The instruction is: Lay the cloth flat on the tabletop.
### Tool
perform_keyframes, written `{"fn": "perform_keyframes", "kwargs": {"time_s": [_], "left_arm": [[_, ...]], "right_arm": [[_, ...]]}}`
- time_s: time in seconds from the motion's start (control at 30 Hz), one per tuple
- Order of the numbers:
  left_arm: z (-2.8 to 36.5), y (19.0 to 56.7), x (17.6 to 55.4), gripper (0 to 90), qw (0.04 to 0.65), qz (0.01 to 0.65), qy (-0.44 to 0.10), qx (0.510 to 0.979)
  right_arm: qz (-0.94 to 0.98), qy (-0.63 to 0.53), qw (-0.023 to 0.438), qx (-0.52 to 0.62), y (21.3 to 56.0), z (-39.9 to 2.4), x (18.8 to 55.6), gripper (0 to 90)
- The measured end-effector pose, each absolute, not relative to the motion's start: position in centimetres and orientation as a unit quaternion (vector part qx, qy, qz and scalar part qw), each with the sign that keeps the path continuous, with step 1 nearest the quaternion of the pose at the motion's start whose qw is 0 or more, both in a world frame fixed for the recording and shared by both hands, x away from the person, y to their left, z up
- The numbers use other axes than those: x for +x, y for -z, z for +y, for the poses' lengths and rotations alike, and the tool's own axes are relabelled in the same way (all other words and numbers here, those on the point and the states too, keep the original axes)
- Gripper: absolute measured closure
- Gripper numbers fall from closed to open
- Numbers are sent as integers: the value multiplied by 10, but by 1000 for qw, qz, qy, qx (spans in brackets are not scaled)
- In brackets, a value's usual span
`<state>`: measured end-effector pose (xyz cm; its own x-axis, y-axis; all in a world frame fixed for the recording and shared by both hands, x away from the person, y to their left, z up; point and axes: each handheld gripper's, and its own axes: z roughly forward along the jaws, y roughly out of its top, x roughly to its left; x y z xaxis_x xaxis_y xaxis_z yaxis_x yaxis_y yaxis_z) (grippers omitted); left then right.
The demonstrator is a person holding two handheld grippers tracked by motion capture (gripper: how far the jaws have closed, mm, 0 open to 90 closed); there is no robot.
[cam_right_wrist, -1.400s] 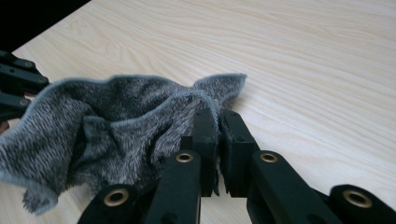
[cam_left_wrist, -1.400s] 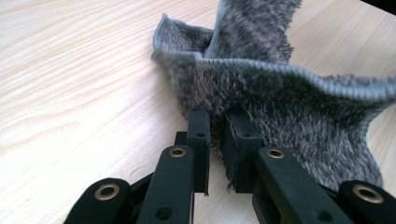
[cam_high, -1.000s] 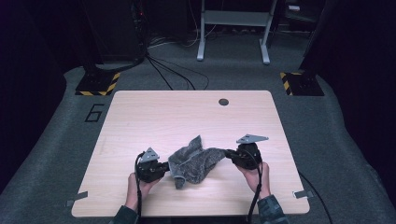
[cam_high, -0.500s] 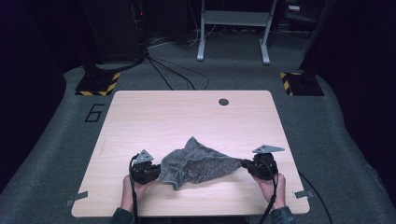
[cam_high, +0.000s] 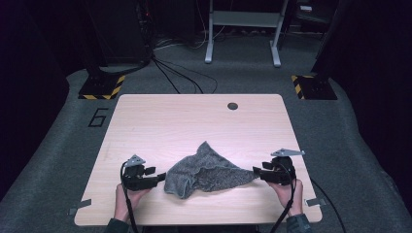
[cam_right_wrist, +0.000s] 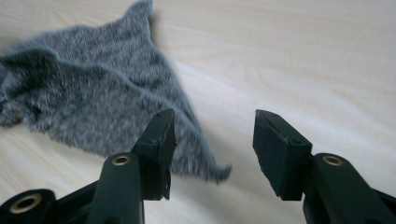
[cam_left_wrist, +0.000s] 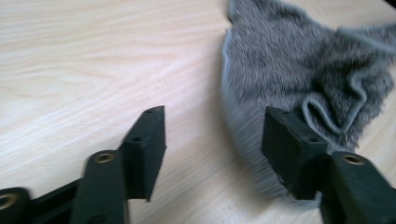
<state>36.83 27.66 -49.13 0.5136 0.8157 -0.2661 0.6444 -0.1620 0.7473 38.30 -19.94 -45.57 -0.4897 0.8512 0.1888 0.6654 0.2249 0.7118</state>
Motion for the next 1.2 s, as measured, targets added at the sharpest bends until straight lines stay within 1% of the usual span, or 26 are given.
{"fn": "perform_keyframes", "kwargs": {"time_s": [0.1,0.2,0.23,0.3,0.37,0.5,0.63,0.73,0.8,0.87,1.07,1.2], "left_arm": [[271,480,367,301,430,472,-114,761],[261,474,366,280,412,457,-124,779],[257,474,366,276,408,452,-123,784],[250,478,366,267,394,448,-116,794],[246,482,365,256,381,443,-112,804],[238,492,365,222,348,437,-104,823],[235,500,368,201,335,447,-113,822],[236,508,370,186,330,456,-114,819],[237,512,371,183,329,458,-111,819],[237,514,371,187,331,459,-117,816],[236,514,373,195,322,458,-130,819],[238,514,376,197,315,455,-133,822]], "right_arm": [[786,-379,120,474,450,-185,398,470],[803,-369,119,453,449,-162,416,472],[809,-365,122,444,450,-155,420,473],[823,-349,113,434,454,-138,433,472],[840,-335,108,414,460,-119,444,484],[859,-306,101,398,475,-93,461,546],[871,-286,95,387,486,-78,469,578],[876,-279,101,382,490,-73,470,641],[874,-277,116,382,491,-73,470,705],[876,-271,116,381,493,-75,471,742],[879,-265,116,380,500,-79,468,819],[879,-262,121,380,500,-81,464,823]]}}
